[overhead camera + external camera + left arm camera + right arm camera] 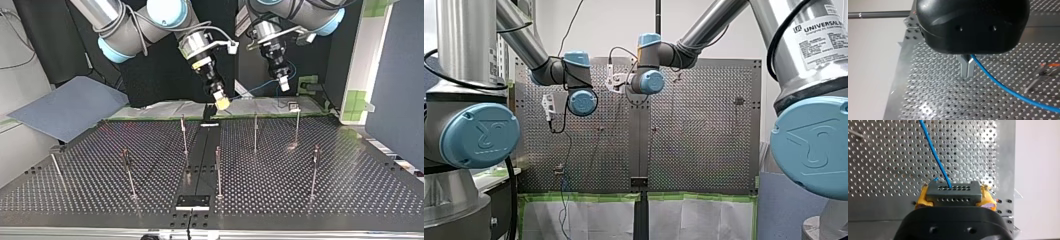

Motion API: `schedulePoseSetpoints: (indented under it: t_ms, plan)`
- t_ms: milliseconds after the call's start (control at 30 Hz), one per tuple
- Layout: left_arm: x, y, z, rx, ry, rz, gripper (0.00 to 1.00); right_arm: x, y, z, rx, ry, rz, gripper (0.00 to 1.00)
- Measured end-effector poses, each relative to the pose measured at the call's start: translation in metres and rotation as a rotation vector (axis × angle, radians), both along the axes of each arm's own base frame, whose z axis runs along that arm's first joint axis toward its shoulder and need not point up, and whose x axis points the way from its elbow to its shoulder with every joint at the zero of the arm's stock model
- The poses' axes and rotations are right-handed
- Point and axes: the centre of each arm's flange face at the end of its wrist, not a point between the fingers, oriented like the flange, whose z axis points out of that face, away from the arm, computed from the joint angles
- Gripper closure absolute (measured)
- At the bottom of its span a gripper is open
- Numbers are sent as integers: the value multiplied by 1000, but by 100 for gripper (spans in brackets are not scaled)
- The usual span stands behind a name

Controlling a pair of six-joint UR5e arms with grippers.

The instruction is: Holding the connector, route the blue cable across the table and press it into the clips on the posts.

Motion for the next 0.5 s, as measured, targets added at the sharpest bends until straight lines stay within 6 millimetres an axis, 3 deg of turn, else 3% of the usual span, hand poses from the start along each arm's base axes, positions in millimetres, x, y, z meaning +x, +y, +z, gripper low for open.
schedulePoseSetpoints:
  t_ms: [233, 500]
  plan:
    - [9, 18, 23, -22, -26, 19, 98, 18, -4, -9, 16, 13, 23, 100]
    - [27, 39, 35, -33, -51, 47, 98, 34, -10, 17, 12, -20, 36, 100]
